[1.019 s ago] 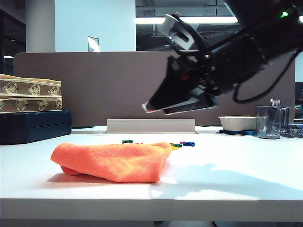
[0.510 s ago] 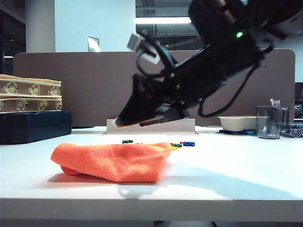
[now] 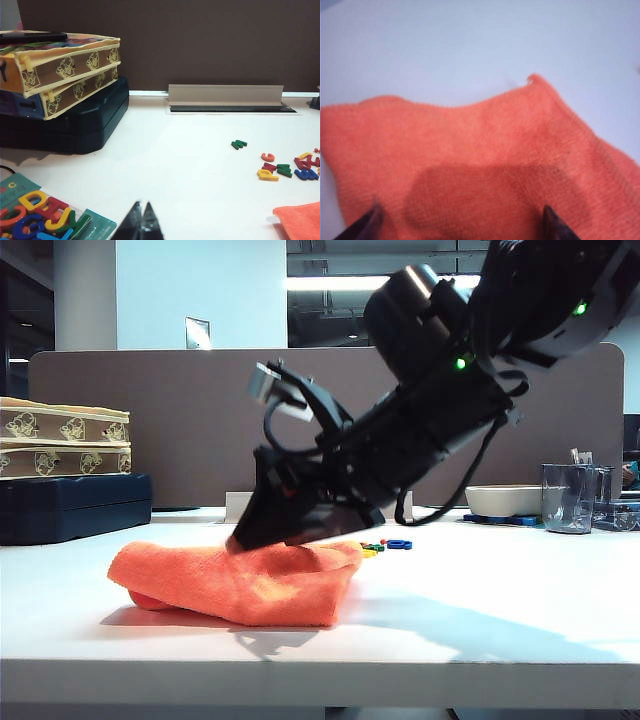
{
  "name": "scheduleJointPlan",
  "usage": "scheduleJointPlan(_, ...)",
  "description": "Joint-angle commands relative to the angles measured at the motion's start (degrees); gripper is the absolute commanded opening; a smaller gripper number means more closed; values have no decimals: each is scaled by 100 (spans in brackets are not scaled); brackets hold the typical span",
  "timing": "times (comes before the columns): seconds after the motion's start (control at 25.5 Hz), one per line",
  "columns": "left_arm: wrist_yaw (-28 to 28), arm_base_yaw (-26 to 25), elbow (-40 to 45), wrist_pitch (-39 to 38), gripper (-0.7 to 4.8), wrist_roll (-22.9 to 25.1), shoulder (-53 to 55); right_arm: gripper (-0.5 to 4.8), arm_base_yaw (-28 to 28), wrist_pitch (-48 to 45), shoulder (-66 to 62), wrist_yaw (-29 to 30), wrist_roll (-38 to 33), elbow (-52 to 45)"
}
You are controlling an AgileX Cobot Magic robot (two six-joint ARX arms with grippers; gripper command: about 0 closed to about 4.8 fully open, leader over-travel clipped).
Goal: Use an orange cloth to wipe the letter magnets on the table away for a distance.
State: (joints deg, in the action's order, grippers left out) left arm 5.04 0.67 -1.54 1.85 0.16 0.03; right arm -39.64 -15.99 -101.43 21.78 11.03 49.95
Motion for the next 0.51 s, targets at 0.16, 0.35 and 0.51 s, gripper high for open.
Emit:
scheduleJointPlan(0.16,35,-4,-28,42,-5,-20,4,404,-13,127,-295,15,2,24)
scheduleJointPlan(0.35,33,-4,-28,39,-5,-20,4,396,-13,116,-492,-24,2,26)
scheduleJointPlan(0.51,33,-4,-28,39,-5,-20,4,292,-15,55,-516,-72,4,33)
